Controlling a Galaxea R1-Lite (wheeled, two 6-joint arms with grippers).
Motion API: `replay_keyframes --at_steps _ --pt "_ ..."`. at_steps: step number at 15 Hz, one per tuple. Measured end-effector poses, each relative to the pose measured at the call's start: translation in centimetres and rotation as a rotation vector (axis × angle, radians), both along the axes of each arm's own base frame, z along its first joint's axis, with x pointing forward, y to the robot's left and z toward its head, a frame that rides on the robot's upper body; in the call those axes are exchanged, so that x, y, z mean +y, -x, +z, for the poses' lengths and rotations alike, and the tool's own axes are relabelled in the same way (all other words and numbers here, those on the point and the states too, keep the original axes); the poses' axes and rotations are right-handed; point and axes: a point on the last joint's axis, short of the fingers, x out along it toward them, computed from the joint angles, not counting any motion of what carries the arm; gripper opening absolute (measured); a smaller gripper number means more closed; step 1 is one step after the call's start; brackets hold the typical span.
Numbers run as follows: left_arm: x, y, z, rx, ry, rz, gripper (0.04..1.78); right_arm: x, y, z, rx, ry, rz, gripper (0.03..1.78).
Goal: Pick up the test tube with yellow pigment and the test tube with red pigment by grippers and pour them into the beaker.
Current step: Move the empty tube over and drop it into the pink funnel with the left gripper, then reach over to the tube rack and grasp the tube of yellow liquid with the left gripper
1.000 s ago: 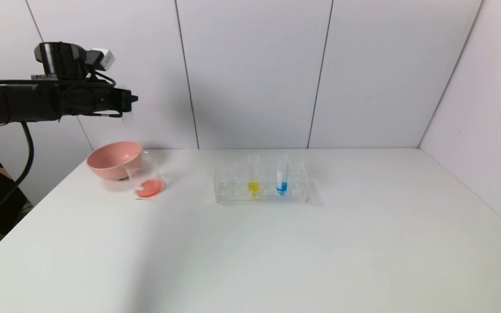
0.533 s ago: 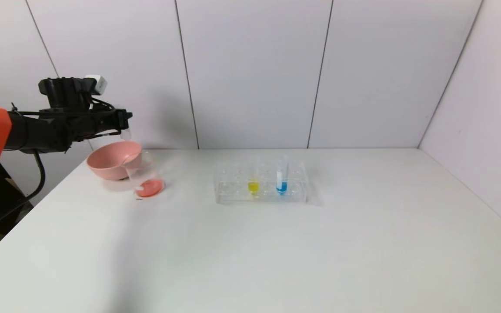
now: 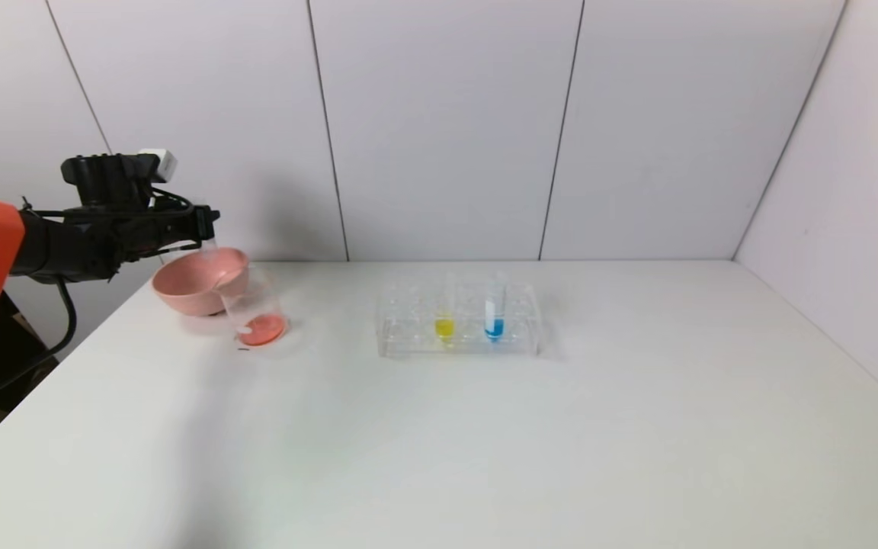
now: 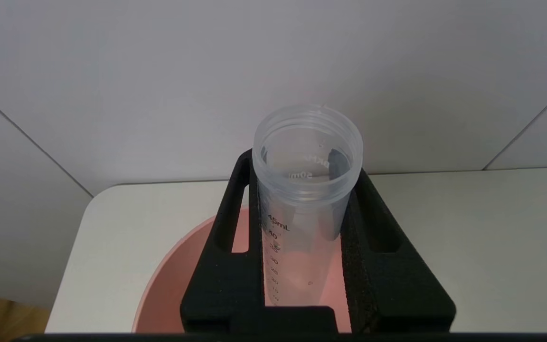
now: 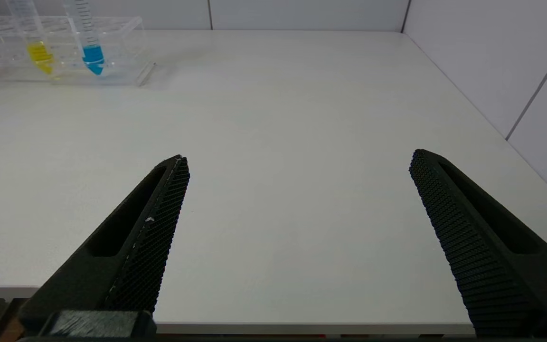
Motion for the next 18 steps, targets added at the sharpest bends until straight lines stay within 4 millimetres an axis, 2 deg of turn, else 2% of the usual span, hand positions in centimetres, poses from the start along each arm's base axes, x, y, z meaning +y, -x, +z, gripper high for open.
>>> replay_keyframes --at_steps 4,7,9,12,14,16,18 --pt "0.7 0.1 -0.7 0.005 -0.021 0.052 0.47 0.0 0.0 0.0 0.000 0.000 0.000 1.70" --pt "1.3 0.2 -0.8 0.014 -0.020 0.064 0.61 0.0 0.0 0.0 0.000 0.000 0.000 1.70" --pt "1.5 0.3 -0.9 0.018 -0.018 0.069 0.84 0.0 0.0 0.0 0.000 0.000 0.000 1.70" --pt "1.5 0.3 -0.7 0.013 -0.019 0.066 1.33 0.0 0.0 0.0 0.000 0.000 0.000 1.70" --pt "1.5 0.4 -0.3 0.001 -0.022 0.064 1.57 0.0 0.0 0.0 0.000 0.000 0.000 1.70" --pt "1.2 0.9 0.4 -0.010 -0.024 0.057 1.72 0.0 0.0 0.0 0.000 0.000 0.000 1.70" --pt "0.6 1.6 1.3 -0.018 -0.022 0.044 1.78 0.0 0.0 0.0 0.000 0.000 0.000 1.70"
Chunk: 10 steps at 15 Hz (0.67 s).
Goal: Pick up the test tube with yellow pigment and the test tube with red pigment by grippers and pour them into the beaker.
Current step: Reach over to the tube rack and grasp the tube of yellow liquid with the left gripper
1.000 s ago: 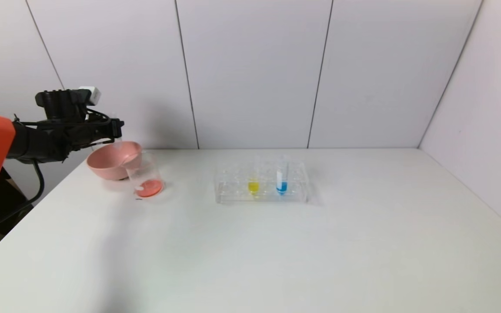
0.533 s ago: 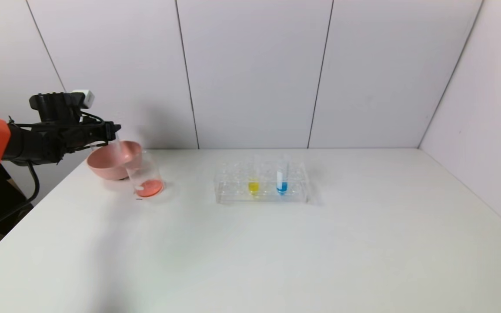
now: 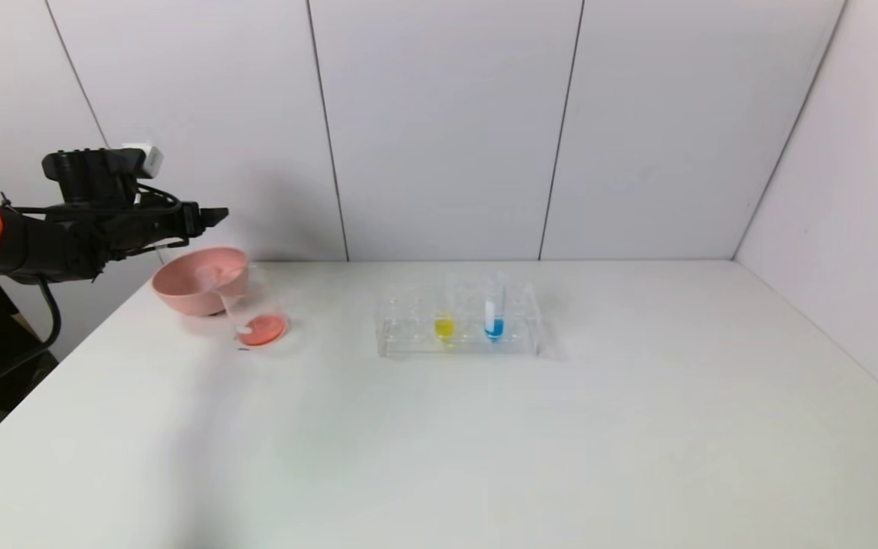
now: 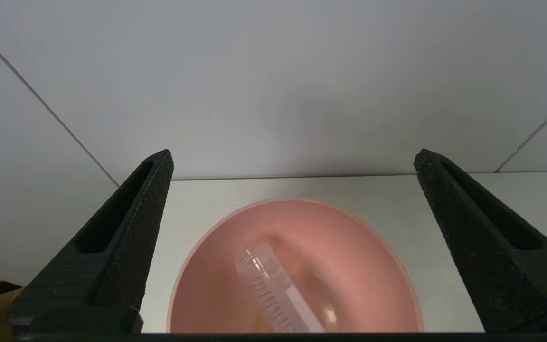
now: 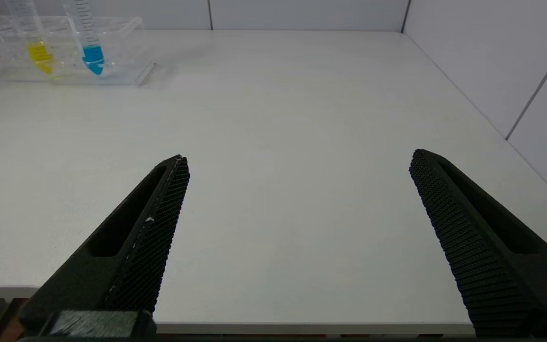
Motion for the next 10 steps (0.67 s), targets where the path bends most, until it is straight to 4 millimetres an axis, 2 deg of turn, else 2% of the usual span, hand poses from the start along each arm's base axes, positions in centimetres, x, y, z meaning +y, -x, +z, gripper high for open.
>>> replay_keyframes --at_steps 6,10 --pt "-2.6 3.1 2.6 -0.009 0.017 -0.043 1.77 0.0 0.0 0.0 0.000 0.000 0.000 1.70" --pt "-6.2 6.8 4.5 -0.009 0.045 -0.113 1.77 0.0 0.0 0.0 0.000 0.000 0.000 1.70"
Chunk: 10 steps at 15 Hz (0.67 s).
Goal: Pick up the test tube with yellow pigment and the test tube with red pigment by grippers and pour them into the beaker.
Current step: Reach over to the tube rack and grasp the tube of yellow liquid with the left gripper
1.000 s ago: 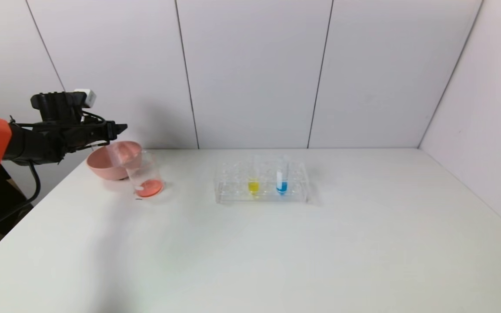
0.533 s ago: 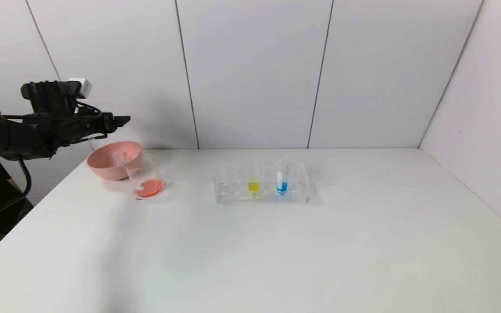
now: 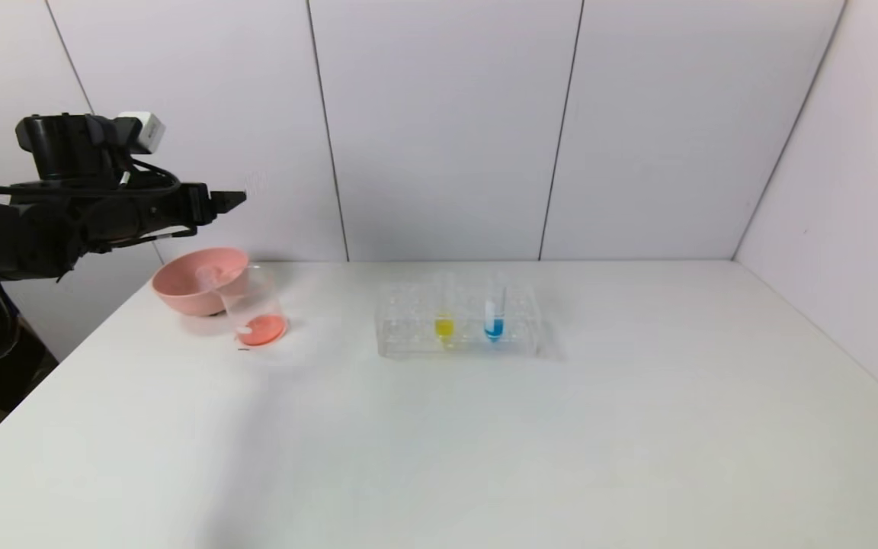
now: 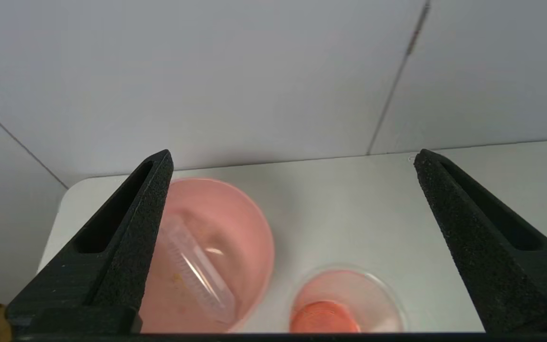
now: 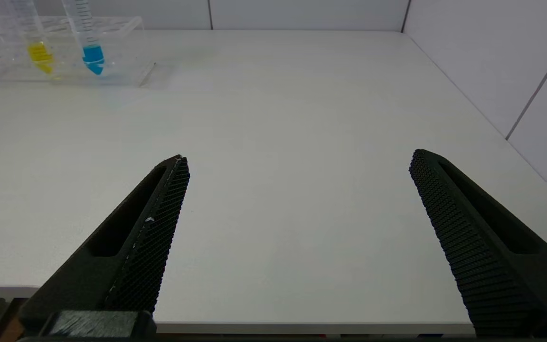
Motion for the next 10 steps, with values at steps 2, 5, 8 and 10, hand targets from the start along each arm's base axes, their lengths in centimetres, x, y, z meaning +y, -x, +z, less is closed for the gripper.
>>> replay_keyframes --at_steps 2,5,8,10 --pt "-2.3 2.4 0.4 0.015 0.021 -0.051 1.77 0.0 0.0 0.0 0.000 0.000 0.000 1.70" --pt "-5.8 5.9 1.0 0.022 0.031 -0.146 1.77 0.0 0.0 0.0 0.000 0.000 0.000 1.70" --pt "-9.0 8.5 1.1 0.009 0.030 -0.225 1.77 0.0 0.0 0.0 0.000 0.000 0.000 1.70" --pt "-11.5 9.7 1.1 -0.042 0.029 -0.242 1.77 0.0 0.0 0.0 0.000 0.000 0.000 1.70"
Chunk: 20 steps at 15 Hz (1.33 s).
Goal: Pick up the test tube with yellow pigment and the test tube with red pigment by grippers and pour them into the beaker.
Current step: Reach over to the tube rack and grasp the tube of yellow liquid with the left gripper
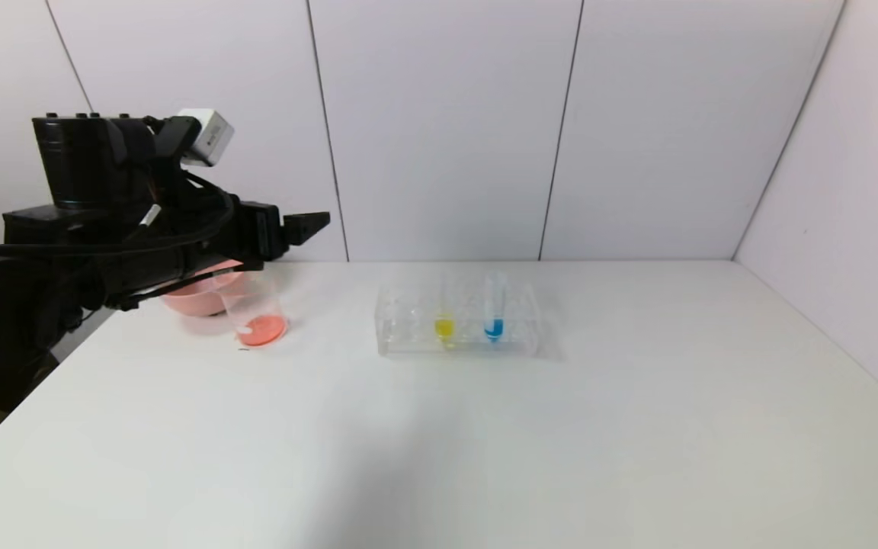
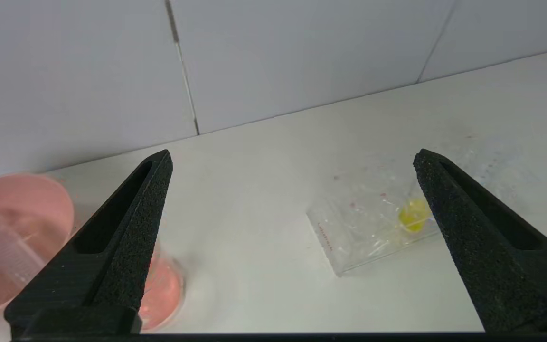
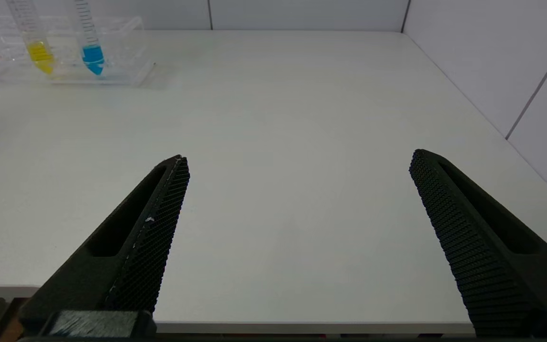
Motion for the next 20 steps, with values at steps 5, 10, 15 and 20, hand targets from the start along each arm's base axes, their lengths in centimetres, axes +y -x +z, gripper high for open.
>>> replay_keyframes --at_steps 5,10,15,20 --pt "-6.1 3.0 -1.3 -0.049 0.027 -0.050 1.77 0.0 0.0 0.0 0.000 0.000 0.000 1.70" --pt "-10.1 5.0 -3.7 -0.050 0.043 -0.060 1.77 0.0 0.0 0.0 0.000 0.000 0.000 1.70" --pt "-12.5 4.0 -6.3 -0.063 0.051 0.000 1.77 0.0 0.0 0.0 0.000 0.000 0.000 1.70" --pt "-13.9 2.5 -8.8 -0.020 0.003 0.016 1.77 0.0 0.0 0.0 0.000 0.000 0.000 1.70"
